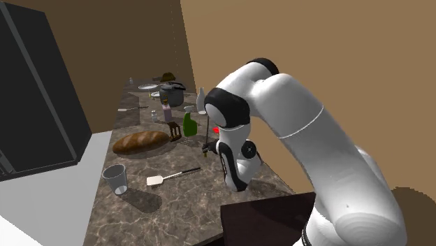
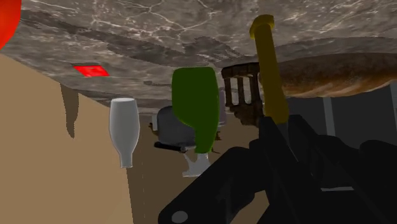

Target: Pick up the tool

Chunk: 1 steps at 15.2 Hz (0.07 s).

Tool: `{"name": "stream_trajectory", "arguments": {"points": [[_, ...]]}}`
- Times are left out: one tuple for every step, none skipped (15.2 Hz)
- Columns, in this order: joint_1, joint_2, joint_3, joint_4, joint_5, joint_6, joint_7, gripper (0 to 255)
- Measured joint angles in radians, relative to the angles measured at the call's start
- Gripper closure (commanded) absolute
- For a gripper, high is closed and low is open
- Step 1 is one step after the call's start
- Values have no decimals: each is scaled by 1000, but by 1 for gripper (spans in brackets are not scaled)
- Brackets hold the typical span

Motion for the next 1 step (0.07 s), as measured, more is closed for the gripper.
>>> {"name": "stream_trajectory", "arguments": {"points": [[2, -12, -4, -4, -4, -7, -1, 255]]}}
